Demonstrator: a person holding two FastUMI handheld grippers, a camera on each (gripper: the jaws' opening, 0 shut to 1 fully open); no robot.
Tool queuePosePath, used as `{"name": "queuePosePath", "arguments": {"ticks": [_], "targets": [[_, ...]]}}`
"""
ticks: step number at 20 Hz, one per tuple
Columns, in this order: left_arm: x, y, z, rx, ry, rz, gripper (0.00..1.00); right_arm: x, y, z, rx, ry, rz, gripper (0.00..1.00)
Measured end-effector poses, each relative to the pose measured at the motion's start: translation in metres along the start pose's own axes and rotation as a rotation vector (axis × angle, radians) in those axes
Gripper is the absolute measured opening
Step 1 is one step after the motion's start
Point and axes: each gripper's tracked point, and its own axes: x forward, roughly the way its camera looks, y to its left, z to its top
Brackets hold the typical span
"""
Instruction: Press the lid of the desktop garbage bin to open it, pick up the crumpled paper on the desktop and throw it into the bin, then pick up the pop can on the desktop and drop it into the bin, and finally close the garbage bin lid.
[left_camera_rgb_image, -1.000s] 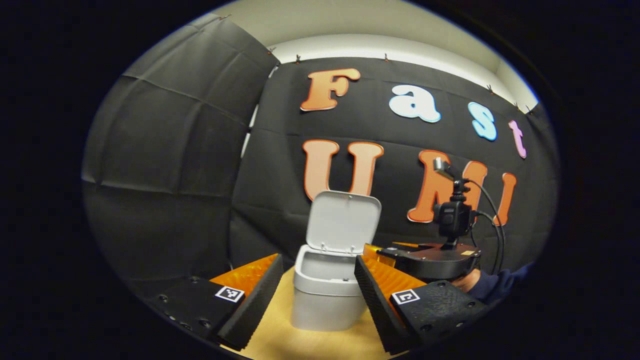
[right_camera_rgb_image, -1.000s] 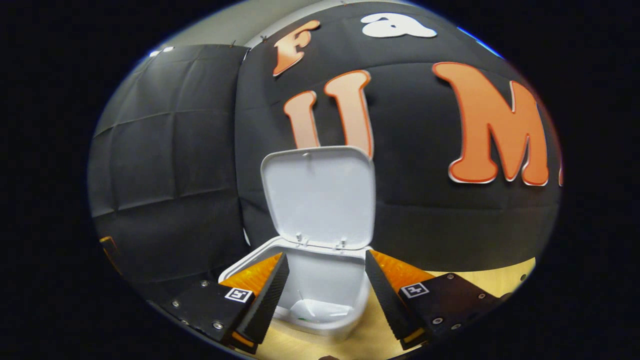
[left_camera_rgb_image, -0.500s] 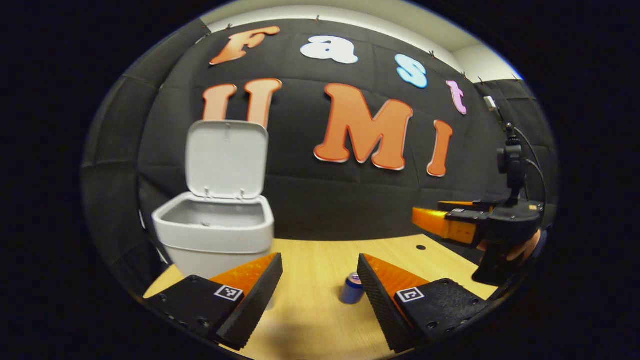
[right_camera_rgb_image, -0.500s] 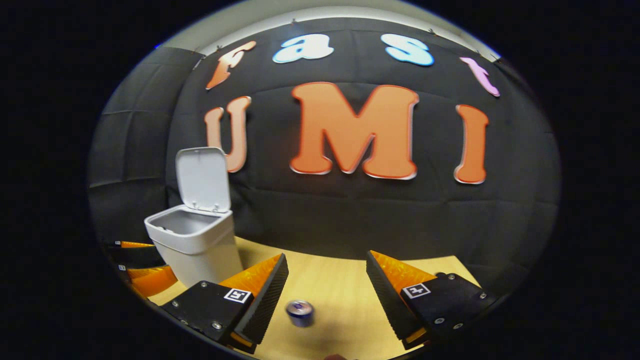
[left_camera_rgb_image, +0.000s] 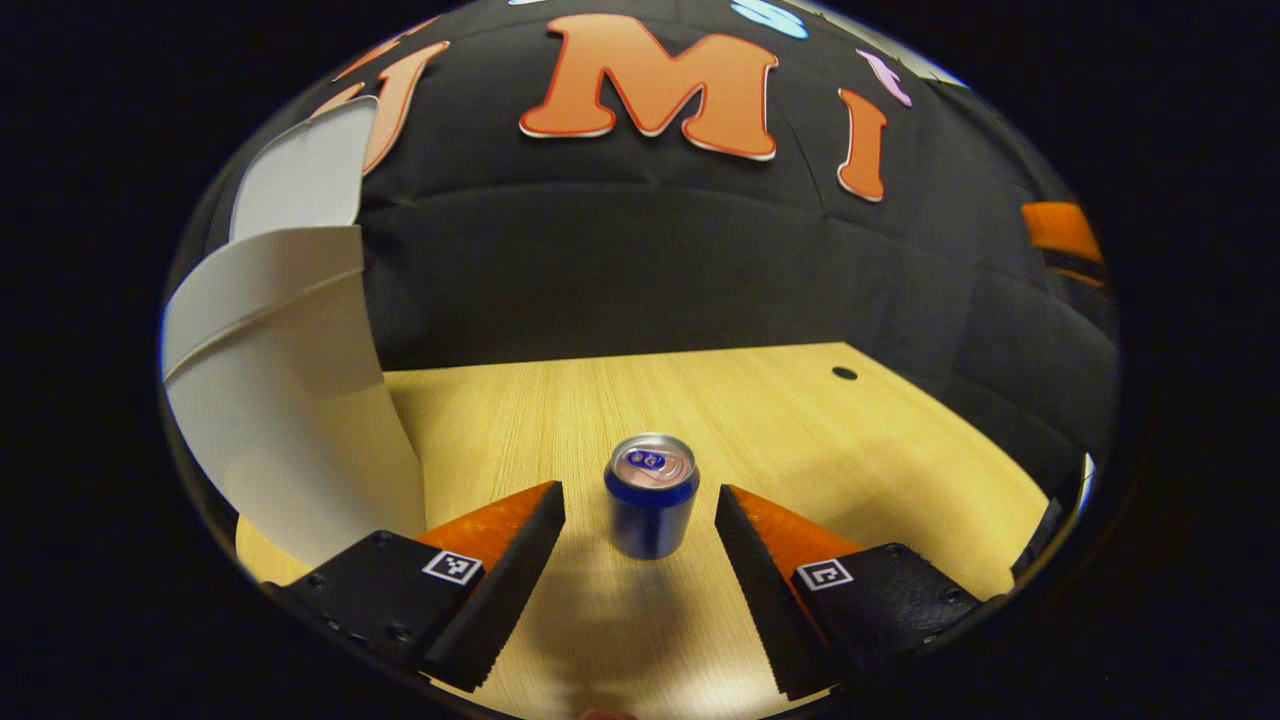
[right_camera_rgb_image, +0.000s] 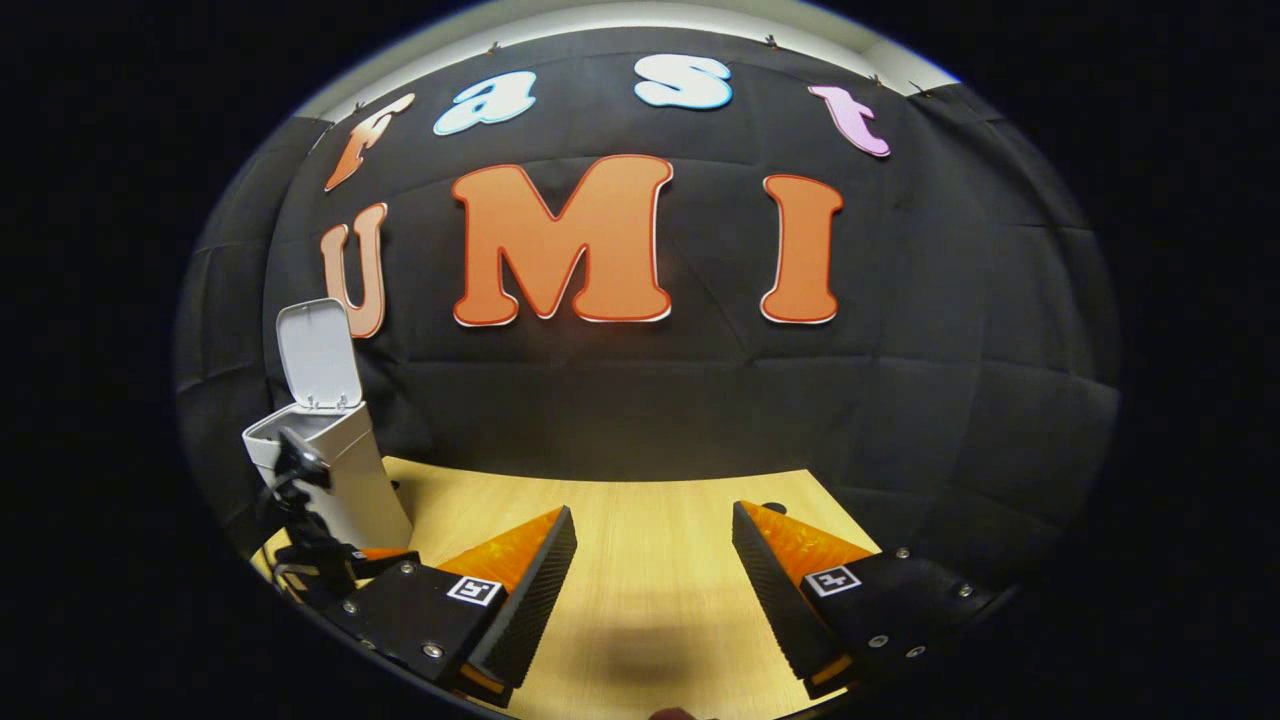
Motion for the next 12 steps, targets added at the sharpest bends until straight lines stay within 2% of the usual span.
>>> {"name": "queuePosePath", "arguments": {"ticks": [3,4,5,7,8,9,10,12], "targets": [[0.027,-0.006,-0.015,0.001,0.040,0.002,0.98,-0.005,-0.020,0.001,-0.008,0.011,-0.035,0.94],[0.040,-0.004,-0.019,0.019,0.045,0.014,0.98,-0.007,-0.025,0.001,-0.011,0.015,-0.047,1.00],[0.050,-0.005,-0.020,0.037,0.041,0.022,0.98,-0.007,-0.030,0.001,-0.013,0.019,-0.054,0.94],[0.067,-0.008,-0.020,0.059,0.042,0.029,0.98,-0.008,-0.033,-0.003,-0.020,0.034,-0.064,0.94],[0.072,-0.009,-0.016,0.074,0.043,0.031,0.93,-0.008,-0.034,-0.005,-0.027,0.042,-0.067,0.94],[0.080,-0.010,-0.011,0.092,0.033,0.040,0.88,-0.009,-0.035,-0.006,-0.033,0.047,-0.067,1.00],[0.078,-0.007,-0.013,0.113,0.031,0.053,0.85,-0.010,-0.034,-0.007,-0.040,0.051,-0.067,0.94],[0.069,-0.007,-0.003,0.131,0.005,0.052,0.82,-0.008,-0.031,-0.006,-0.037,0.049,-0.060,0.94]]}}
